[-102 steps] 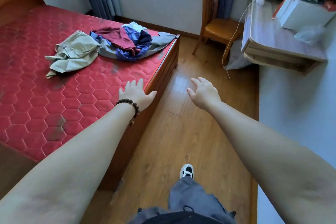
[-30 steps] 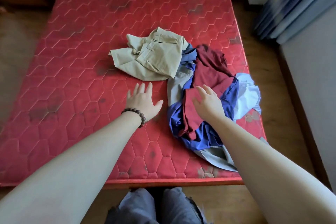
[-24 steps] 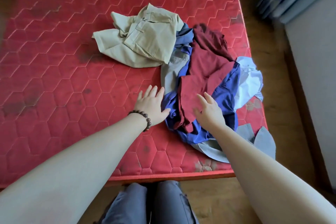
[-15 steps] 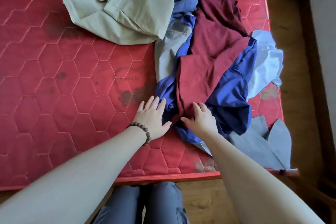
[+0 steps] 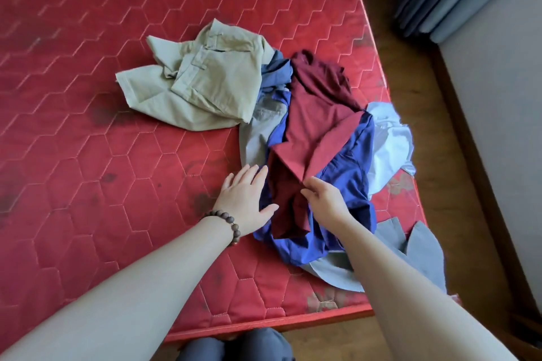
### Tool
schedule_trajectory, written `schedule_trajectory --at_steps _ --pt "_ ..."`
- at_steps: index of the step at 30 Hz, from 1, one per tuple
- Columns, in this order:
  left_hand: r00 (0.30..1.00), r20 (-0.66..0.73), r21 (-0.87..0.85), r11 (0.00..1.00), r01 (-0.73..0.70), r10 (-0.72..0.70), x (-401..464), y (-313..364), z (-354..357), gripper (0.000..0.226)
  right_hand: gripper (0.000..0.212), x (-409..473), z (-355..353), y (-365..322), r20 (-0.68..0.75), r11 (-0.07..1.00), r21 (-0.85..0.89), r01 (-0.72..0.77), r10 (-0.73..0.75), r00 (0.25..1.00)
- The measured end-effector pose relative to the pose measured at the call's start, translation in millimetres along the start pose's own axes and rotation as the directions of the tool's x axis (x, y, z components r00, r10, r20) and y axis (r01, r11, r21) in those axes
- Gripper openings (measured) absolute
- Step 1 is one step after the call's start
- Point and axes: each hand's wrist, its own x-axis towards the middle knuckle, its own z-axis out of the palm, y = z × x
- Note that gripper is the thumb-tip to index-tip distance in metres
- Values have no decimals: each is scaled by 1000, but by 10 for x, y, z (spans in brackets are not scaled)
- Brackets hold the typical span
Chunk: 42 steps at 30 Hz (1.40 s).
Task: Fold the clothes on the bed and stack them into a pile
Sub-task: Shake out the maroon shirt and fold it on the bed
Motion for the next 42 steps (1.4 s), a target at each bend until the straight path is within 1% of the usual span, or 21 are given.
schedule_trajectory --at_steps 3,5,7,8,9,10,11,12,14,17,19,21,24,26,27,30,31,34,36,40,42 --pt "987 -55 -54 987 -153 150 6 295 -726 98 10 -161 -635 -635 75 988 98 121 -129 989" --pt "954 -126 -63 958 -281 271 -29 518 -1266 106 6 -329 -1048 -1082 120 967 158 198 -218 969" --pt "922 -168 -122 921 -370 348 -106 751 -1776 107 10 -526 -1418 -1528 118 945 170 280 -302 946" --pt "920 -173 -211 899 -383 352 -149 841 -2009 100 14 -631 -1582 -1747 100 933 160 323 -341 935" --pt "922 -180 -315 868 -383 342 -201 925 -2237 83 17 -736 -1730 -1951 75 918 147 367 -381 922" --pt "926 -191 -375 848 -374 325 -256 993 -2446 58 18 -831 -1866 -2131 44 904 130 407 -415 909" --pt "929 -207 -378 851 -365 307 -312 1054 -2640 35 17 -921 -1988 -2289 13 891 117 439 -444 896" --pt "925 -236 -350 862 -366 296 -366 1107 -2818 28 15 -1006 -2098 -2424 -16 880 110 463 -464 886" --pt "916 -275 -319 872 -372 291 -471 1197 -3125 37 13 -1155 -2273 -2641 -72 856 112 504 -499 864" --pt "891 -355 -304 866 -397 284 -628 1298 -3482 45 16 -1317 -2413 -2864 -197 804 184 565 -534 823" --pt "844 -461 -264 866 -425 273 -734 1320 -3678 49 13 -1379 -2444 -2965 -295 756 240 609 -541 788" --pt "775 -575 -223 861 -457 263 -861 1323 -3858 51 10 -1452 -2448 -3029 -323 701 331 631 -544 774" --pt "663 -721 -208 850 -484 201 -1080 1297 -4113 52 36 -1571 -2388 -3081 -190 689 402 603 -581 791" --pt "605 -782 -212 849 -483 149 -1232 1256 -4277 53 43 -1635 -2303 -3125 -118 703 372 607 -612 782" --pt "576 -807 -214 845 -490 130 -1312 1221 -4352 53 39 -1657 -2266 -3146 -110 710 331 622 -626 772" --pt "485 -871 -206 839 -503 78 -1527 1025 -4538 51 3 -1685 -2238 -3255 -145 710 247 659 -646 750" --pt "473 -878 -199 843 -500 74 -1597 941 -4580 46 5 -1709 -2265 -3310 -179 705 254 662 -639 748" --pt "494 -864 -173 866 -468 94 -1783 683 -4664 30 14 -1790 -2427 -3550 -300 663 330 672 -601 740" --pt "517 -850 -165 879 -447 103 -1883 543 -4699 25 20 -1858 -2556 -3746 -325 670 309 675 -593 737" --pt "586 -809 -268 857 -440 48 -1976 360 -4778 23 25 -1910 -2664 -4033 -231 709 228 667 -626 745" --pt "619 -785 -350 828 -437 -5 -2010 332 -4833 28 26 -1899 -2682 -4074 -124 737 182 651 -640 758"
